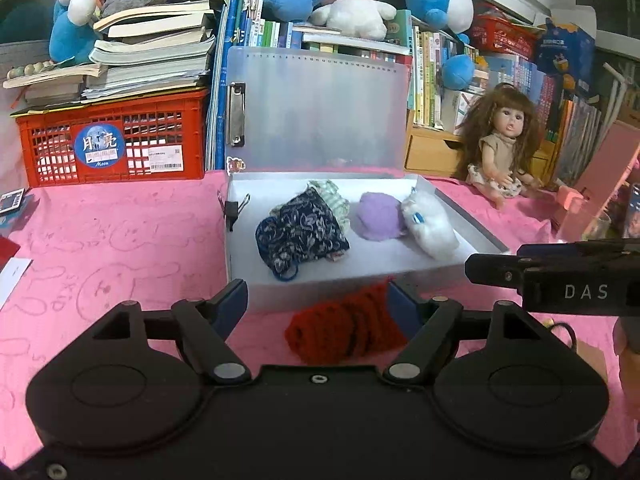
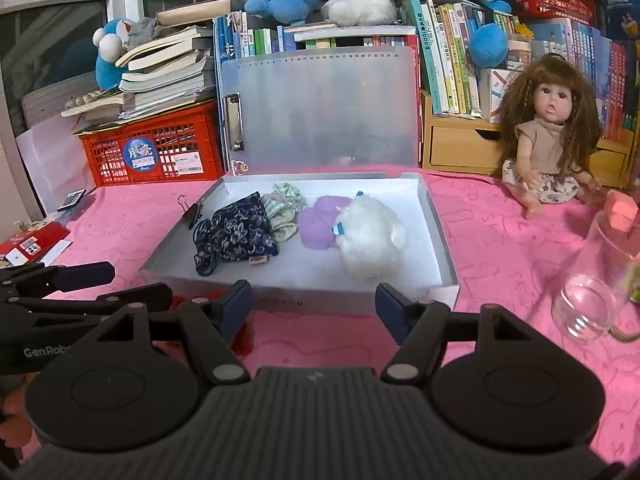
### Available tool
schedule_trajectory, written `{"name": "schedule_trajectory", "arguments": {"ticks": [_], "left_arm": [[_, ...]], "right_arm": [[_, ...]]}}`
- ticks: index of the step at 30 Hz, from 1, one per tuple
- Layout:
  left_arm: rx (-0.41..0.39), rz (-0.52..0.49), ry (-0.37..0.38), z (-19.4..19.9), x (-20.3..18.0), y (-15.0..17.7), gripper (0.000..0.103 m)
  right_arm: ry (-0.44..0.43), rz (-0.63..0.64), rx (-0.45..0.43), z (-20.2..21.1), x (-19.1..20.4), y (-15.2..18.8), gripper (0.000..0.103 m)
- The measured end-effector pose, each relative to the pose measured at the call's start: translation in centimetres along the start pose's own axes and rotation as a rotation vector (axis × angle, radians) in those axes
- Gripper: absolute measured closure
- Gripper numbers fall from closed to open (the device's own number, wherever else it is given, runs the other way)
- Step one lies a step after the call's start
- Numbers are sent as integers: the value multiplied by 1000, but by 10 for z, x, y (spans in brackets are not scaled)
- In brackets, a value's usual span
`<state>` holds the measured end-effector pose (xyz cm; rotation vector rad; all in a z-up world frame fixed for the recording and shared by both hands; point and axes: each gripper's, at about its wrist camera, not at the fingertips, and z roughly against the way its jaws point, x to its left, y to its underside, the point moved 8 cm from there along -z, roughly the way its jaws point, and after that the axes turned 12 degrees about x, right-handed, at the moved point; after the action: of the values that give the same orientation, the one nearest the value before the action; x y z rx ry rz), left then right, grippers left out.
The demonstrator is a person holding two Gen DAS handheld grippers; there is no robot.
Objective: Organize objects
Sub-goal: 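Open both tools to release the pouch and fluffy ball into the box, then move the left tool down onto a black round lid and close on it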
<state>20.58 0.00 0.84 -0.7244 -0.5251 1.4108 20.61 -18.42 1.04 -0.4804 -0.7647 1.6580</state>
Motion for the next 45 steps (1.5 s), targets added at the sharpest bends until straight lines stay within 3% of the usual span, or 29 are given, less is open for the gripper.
{"name": "schedule_trajectory", "arguments": {"ticks": [21, 29, 45], "left_arm": [[13, -50, 23, 31, -14, 70, 27], [6, -110, 71, 39, -33, 83, 36], [42, -133, 74, 33, -41, 100, 53]], "right_arm": [[43, -28, 3, 23, -7, 70, 22], [68, -1, -4, 31, -3, 91, 22], [57, -5, 17, 35, -4, 113, 32]]}}
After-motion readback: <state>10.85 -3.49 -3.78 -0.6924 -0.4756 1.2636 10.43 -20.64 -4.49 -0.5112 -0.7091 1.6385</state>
